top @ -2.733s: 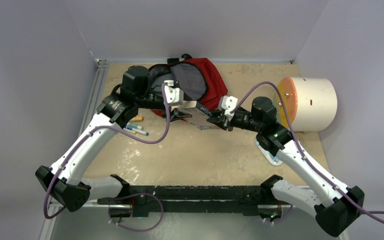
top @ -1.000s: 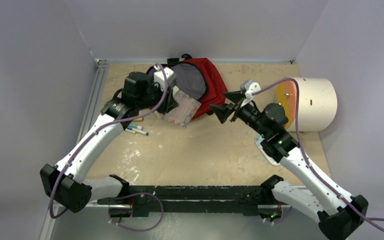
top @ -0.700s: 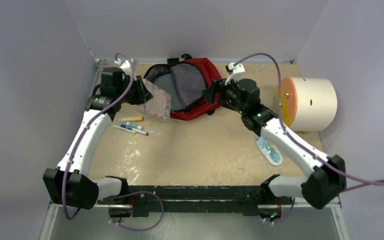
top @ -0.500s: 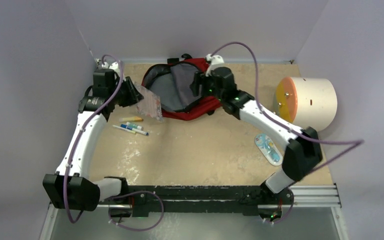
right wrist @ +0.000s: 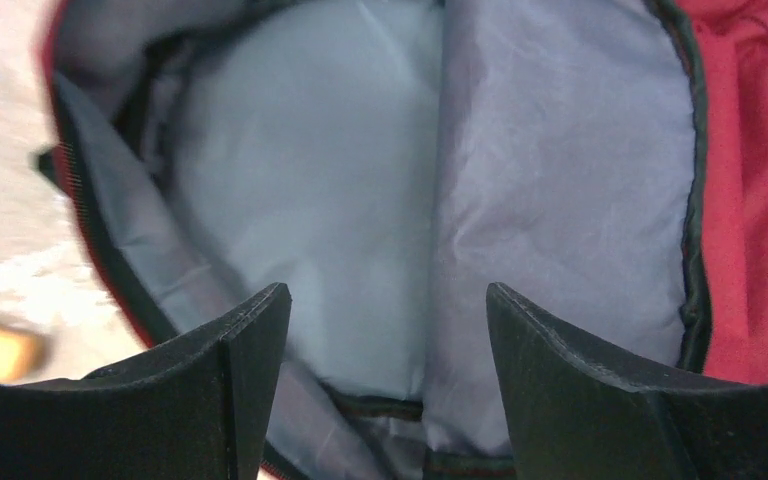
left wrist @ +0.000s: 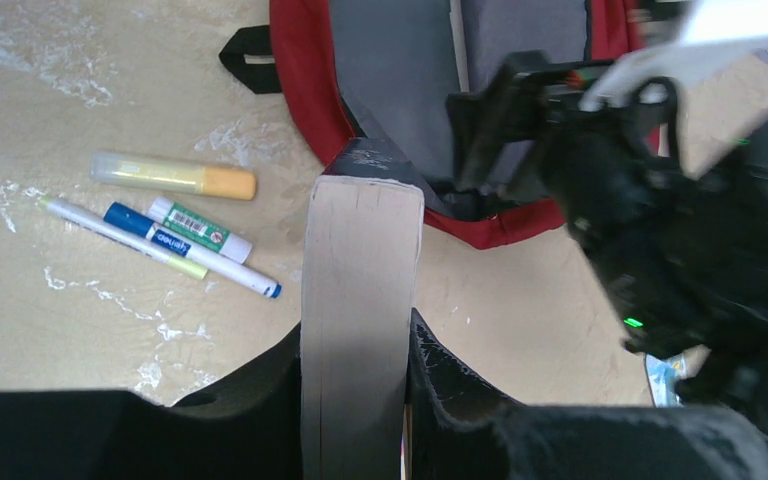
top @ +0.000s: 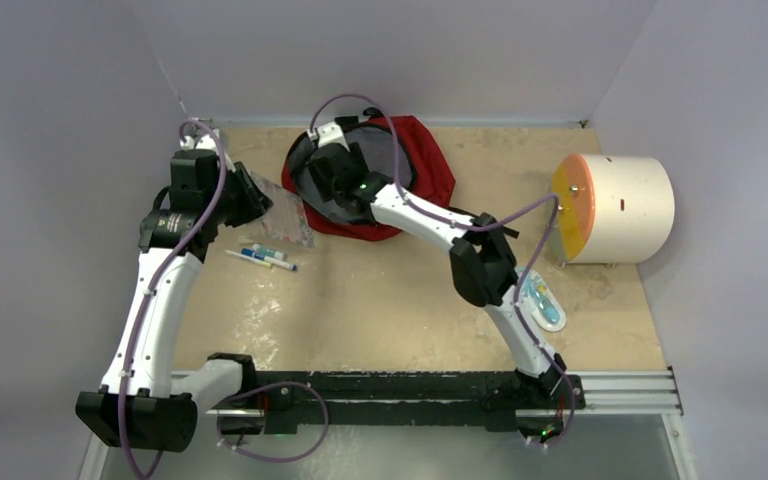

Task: Pack the student bag
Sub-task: Place the book in the student bag.

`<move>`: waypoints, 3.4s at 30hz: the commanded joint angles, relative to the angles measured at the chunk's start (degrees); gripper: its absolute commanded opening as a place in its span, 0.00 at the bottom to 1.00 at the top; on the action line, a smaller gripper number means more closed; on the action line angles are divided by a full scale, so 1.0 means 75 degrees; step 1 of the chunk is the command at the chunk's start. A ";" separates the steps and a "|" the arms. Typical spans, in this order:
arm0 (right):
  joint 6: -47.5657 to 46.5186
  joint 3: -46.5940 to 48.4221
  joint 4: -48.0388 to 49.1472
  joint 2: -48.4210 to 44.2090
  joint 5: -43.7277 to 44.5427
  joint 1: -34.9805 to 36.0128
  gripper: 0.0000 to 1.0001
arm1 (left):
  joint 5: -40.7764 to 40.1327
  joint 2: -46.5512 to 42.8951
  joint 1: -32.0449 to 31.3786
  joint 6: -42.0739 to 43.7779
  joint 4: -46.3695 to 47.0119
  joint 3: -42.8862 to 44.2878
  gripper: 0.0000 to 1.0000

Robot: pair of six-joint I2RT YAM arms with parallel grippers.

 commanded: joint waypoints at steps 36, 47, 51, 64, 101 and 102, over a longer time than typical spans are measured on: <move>0.0272 0.0329 -0.0035 -0.0385 0.1097 -0.0547 0.00 | 0.1044 0.0388 0.0005 -0.0577 0.1669 0.0279 0.00; 0.1074 -0.0258 0.0277 -0.0949 -0.0608 -0.1235 0.00 | 0.1436 0.1661 0.0005 -0.1823 0.4063 0.0464 0.00; 0.1051 -0.0550 0.0472 -0.1077 -0.0874 -0.1244 0.00 | 0.1589 0.2275 0.0032 -0.2037 0.4463 0.0952 0.00; 0.0933 -0.1344 0.1156 -0.1582 -0.1234 -0.1239 0.00 | 0.1584 0.3439 0.0188 -0.2401 0.5031 0.1408 0.00; 0.1221 -0.1609 0.2046 -0.2124 -0.1537 -0.1241 0.00 | 0.3455 0.6163 0.0022 -0.4552 0.6966 0.2044 0.00; 0.1221 -0.1620 0.2057 -0.2137 -0.1531 -0.1238 0.00 | 0.3487 0.6232 0.0001 -0.4632 0.7018 0.2086 0.00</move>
